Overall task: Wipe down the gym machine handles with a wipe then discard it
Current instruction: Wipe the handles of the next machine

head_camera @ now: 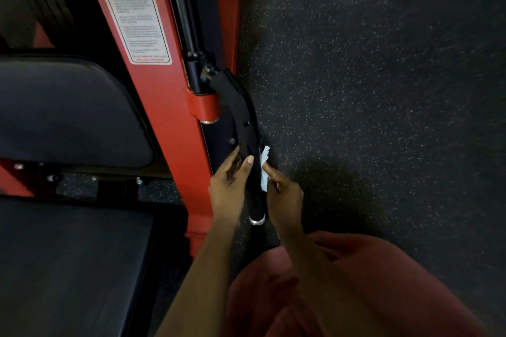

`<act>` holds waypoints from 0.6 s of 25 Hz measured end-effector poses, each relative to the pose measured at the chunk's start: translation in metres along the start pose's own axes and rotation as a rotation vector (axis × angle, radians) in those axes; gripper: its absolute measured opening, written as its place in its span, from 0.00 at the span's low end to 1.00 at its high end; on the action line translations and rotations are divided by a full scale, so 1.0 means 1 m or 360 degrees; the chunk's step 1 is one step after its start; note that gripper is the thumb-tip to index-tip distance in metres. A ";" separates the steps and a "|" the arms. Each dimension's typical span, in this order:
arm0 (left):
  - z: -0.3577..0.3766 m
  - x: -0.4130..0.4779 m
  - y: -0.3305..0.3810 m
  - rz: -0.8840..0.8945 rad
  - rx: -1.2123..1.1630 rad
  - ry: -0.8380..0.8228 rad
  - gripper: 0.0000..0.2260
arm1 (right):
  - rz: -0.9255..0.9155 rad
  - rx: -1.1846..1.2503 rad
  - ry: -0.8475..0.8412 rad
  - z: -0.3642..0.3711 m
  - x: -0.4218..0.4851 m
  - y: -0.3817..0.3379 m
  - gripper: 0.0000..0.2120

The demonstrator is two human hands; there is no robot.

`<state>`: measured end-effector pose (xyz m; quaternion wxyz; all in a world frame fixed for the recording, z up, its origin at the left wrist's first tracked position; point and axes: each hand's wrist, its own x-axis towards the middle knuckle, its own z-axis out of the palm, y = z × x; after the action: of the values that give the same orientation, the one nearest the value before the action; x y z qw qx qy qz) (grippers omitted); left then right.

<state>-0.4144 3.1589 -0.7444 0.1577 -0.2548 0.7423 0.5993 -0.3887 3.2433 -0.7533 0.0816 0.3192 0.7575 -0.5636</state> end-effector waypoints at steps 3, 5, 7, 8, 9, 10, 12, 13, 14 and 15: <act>-0.003 0.003 -0.002 -0.0042 0.0097 -0.0019 0.20 | -0.0162 -0.0012 0.0064 -0.006 0.010 -0.024 0.17; -0.003 0.000 -0.006 -0.0089 0.0131 -0.0012 0.21 | -0.0197 -0.0038 0.0116 -0.001 0.006 -0.025 0.17; -0.004 -0.005 -0.010 -0.0114 0.0155 0.0004 0.22 | -0.0106 -0.0072 0.0138 0.009 -0.006 -0.003 0.18; -0.004 -0.007 -0.015 -0.0126 0.0164 0.0005 0.22 | -0.0026 -0.0063 0.0127 0.014 -0.013 0.014 0.18; -0.005 -0.007 -0.021 -0.0141 0.0158 0.0007 0.22 | 0.0050 -0.0061 0.0114 0.019 -0.019 0.032 0.18; -0.006 -0.006 -0.029 -0.0162 0.0153 0.0007 0.23 | 0.0107 -0.0085 0.0101 0.023 -0.024 0.048 0.18; -0.008 -0.007 -0.038 -0.0190 0.0121 -0.0014 0.26 | 0.0180 -0.0189 0.0027 0.026 -0.030 0.069 0.17; -0.008 -0.009 -0.042 -0.0196 0.0101 -0.0026 0.28 | 0.0201 -0.0254 -0.0044 0.025 -0.031 0.074 0.18; -0.009 -0.010 -0.044 -0.0202 0.0081 -0.0037 0.30 | 0.0201 -0.0313 -0.0108 0.022 -0.029 0.073 0.18; -0.009 -0.011 -0.046 -0.0209 0.0064 -0.0033 0.30 | 0.0191 -0.0335 -0.0139 0.017 -0.024 0.067 0.17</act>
<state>-0.3788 3.1456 -0.7742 0.2096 -0.2934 0.7343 0.5752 -0.3352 3.2287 -0.8011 0.1812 0.3288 0.7878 -0.4884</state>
